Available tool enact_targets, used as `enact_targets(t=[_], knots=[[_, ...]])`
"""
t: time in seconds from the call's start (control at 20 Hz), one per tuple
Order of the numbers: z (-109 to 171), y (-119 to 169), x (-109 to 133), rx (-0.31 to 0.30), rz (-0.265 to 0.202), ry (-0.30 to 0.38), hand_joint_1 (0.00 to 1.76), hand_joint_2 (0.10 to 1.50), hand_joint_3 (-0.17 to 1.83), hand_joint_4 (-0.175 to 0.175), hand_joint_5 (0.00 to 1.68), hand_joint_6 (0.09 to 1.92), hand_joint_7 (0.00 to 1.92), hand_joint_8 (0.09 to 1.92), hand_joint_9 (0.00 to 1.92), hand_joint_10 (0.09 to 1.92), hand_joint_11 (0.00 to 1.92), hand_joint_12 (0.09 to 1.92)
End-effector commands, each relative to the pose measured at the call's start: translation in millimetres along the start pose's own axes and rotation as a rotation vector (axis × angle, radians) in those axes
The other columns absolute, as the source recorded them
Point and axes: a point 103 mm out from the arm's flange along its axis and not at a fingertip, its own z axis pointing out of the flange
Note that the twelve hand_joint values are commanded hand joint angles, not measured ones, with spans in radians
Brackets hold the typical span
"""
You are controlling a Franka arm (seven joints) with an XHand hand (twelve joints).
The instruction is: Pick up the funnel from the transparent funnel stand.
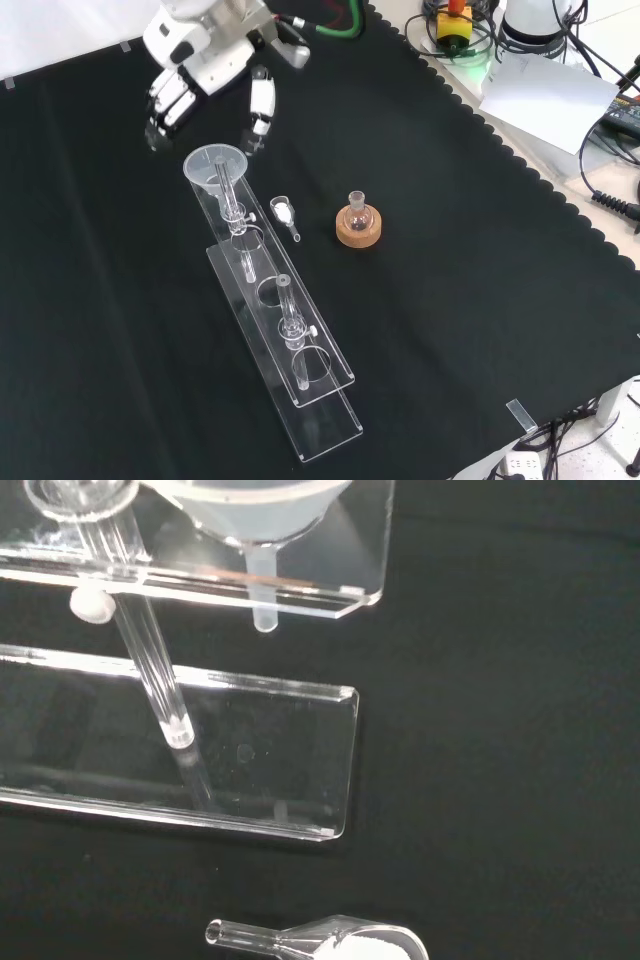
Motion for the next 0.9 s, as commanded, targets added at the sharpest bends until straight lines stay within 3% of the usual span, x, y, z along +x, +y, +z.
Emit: enact_targets(t=[0.05, 0.35, 0.9], knots=[[10, 23, 13, 0.125, -0.028, -0.049, 0.54, 0.73, 0.41, -0.001, 0.09, 0.09, 0.00, 0.37, 0.11, 0.82, 0.18, 1.52], [2, 17, 13, 0.116, -0.039, -0.058, 0.54, 0.69, 0.42, -0.002, 0.07, 0.09, 0.00, 0.32, 0.09, 0.85, 0.22, 1.54], [-2, -5, 17, 0.103, -0.028, -0.051, 0.53, 0.68, 0.44, 0.001, 0.10, 0.09, 0.00, 0.39, 0.12, 0.87, 0.29, 1.52]])
